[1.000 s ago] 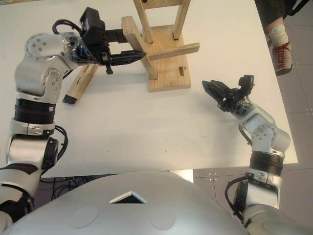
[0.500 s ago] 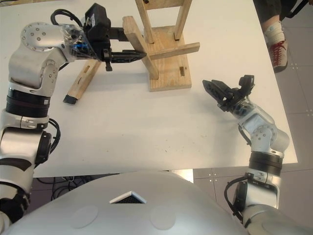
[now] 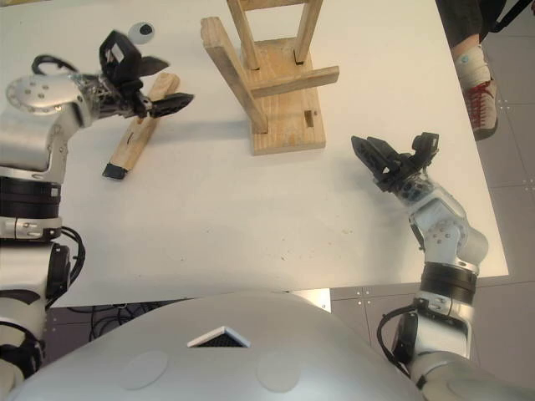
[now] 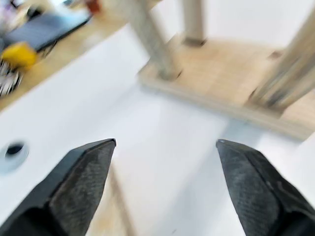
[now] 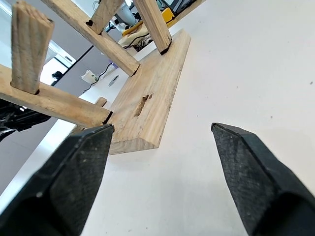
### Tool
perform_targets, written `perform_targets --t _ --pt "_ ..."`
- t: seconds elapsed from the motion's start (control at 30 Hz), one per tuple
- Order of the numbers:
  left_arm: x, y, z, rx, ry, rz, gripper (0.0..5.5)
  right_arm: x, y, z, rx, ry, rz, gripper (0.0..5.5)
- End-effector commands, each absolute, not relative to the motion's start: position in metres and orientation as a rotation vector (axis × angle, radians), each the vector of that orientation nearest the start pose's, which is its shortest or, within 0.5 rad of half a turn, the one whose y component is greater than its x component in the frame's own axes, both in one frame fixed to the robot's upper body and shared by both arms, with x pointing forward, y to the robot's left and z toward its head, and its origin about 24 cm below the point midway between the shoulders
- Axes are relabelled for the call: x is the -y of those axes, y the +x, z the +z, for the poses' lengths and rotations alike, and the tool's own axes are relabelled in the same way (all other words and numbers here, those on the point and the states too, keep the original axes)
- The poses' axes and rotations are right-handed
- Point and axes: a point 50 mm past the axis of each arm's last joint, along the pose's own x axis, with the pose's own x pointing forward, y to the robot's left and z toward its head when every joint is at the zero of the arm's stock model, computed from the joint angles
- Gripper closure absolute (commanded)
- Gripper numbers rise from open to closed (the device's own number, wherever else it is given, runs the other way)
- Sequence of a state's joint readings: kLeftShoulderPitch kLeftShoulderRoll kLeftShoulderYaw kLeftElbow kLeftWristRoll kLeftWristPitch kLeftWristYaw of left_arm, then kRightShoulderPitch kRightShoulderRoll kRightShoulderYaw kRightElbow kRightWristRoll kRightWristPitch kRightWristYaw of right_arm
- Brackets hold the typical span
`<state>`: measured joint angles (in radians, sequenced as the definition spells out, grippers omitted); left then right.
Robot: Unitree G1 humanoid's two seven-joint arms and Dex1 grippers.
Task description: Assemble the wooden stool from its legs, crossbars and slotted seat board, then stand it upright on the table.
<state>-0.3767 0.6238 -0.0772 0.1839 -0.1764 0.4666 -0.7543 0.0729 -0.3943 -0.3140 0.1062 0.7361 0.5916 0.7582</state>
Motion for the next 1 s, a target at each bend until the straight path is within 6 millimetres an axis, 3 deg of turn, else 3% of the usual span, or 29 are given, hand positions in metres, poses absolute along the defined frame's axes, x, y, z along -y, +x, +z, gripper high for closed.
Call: perform_targets --t 0.03,0.2,0.47,0.57,0.87,0.93,1.0 --pt "-0.251 0.282 0.059 -0.461 0.228 -0.452 1.75 0.25 0.203 0.013 -0.371 0.63 0.457 1.87" --pt "-0.272 0.269 0.046 -0.5 0.161 -0.29 1.75 0.253 0.199 0.013 -0.375 0.627 0.441 1.87" --pt "-0.273 0.26 0.032 -0.692 0.112 -0.369 1.75 0.251 0.201 0.012 -0.382 0.625 0.443 1.87" --pt "-0.28 0.257 0.029 -0.732 0.097 -0.356 2.23 0.25 0.202 0.01 -0.387 0.624 0.447 1.87" --pt "-0.284 0.26 0.03 -0.776 0.168 -0.472 3.39 0.254 0.202 0.01 -0.368 0.609 0.421 1.87" --pt "-0.28 0.267 0.036 -0.704 0.149 -0.471 3.47 0.255 0.203 0.01 -0.363 0.596 0.412 1.87" --pt "-0.277 0.286 0.057 -0.547 0.1 -0.456 3.47 0.26 0.207 0.015 -0.346 0.573 0.413 1.87"
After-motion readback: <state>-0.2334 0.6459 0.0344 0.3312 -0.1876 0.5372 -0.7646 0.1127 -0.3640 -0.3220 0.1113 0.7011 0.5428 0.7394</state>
